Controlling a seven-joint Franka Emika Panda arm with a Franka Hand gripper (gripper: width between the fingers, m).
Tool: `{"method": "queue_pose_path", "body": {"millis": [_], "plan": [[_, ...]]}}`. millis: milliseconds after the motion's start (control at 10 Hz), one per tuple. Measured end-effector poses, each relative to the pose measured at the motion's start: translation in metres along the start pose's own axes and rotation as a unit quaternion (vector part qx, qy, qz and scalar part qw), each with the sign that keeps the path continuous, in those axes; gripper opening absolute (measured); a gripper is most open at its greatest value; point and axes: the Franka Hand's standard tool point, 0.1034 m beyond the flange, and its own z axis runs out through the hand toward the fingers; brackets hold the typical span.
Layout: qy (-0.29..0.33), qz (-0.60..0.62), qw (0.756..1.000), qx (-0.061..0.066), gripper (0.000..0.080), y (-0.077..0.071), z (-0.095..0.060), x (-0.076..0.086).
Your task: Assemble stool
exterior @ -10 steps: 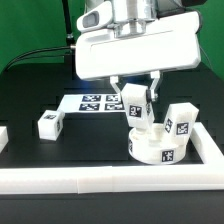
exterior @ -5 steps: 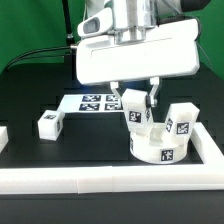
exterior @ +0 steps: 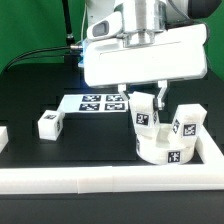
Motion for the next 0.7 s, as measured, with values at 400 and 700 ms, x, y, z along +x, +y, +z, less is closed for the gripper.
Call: {"method": "queue_pose_path", "body": {"millis": [400,700], "plan": [[0.0,0.004,1.0,0.0,0.0598,0.005,-0.003,0.006],[-0.01,0.008,1.0,0.008,0.0646,0.007,-0.017,0.019]]}}
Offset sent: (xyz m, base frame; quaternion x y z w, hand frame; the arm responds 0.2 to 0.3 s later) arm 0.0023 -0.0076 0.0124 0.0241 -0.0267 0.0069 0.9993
